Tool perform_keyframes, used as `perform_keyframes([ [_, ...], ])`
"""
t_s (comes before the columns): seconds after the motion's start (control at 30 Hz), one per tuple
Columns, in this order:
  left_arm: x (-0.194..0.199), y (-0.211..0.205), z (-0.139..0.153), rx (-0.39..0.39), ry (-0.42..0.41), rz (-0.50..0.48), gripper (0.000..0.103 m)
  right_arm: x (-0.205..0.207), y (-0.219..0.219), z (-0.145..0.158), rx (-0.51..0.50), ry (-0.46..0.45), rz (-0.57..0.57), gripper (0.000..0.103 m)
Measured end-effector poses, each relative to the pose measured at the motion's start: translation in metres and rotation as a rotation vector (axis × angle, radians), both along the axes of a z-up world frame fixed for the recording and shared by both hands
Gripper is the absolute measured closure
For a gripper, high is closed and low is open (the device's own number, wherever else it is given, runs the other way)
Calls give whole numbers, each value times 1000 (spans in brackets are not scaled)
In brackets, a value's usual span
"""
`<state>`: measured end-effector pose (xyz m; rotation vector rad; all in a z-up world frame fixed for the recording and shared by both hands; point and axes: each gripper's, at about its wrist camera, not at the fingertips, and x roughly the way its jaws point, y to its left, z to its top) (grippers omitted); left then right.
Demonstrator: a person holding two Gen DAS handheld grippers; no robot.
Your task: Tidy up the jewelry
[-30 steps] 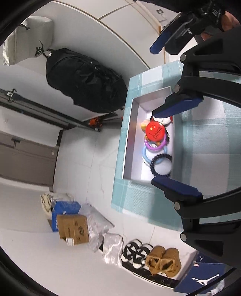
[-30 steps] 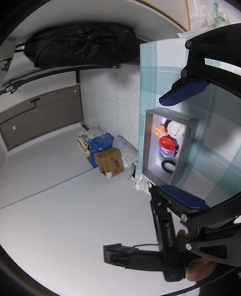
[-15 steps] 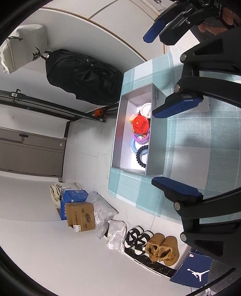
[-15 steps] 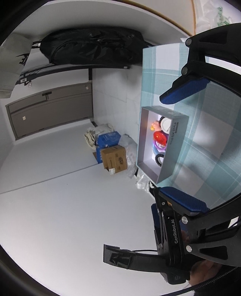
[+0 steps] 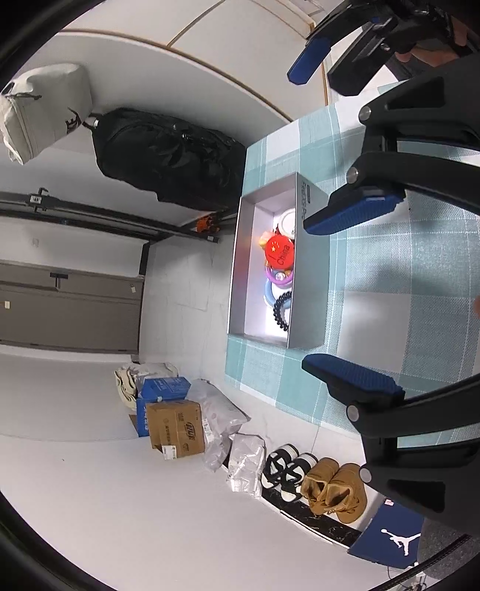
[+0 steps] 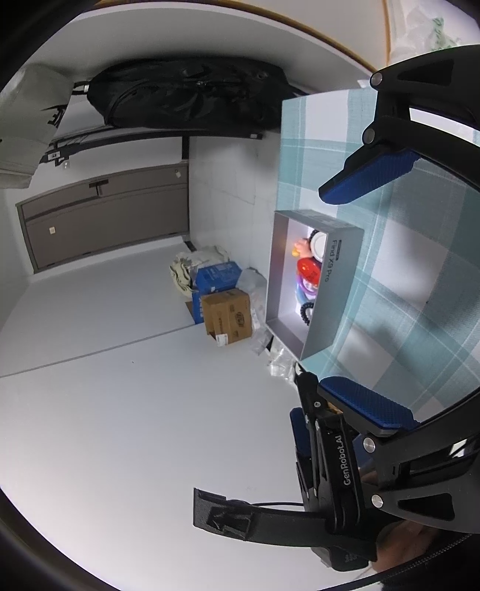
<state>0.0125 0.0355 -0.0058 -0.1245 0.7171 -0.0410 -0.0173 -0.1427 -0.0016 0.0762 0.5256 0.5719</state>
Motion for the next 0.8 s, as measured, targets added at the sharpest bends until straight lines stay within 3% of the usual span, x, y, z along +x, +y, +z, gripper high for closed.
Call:
perform_keyframes([
  [0.57, -5, -7, -2, 21, -10, -23, 41, -1, -2, -1, 17, 10, -12, 7],
  [0.8, -5, -1, -1, -11, -17, -16, 41, -1, -3, -2, 15, 11, -11, 6],
])
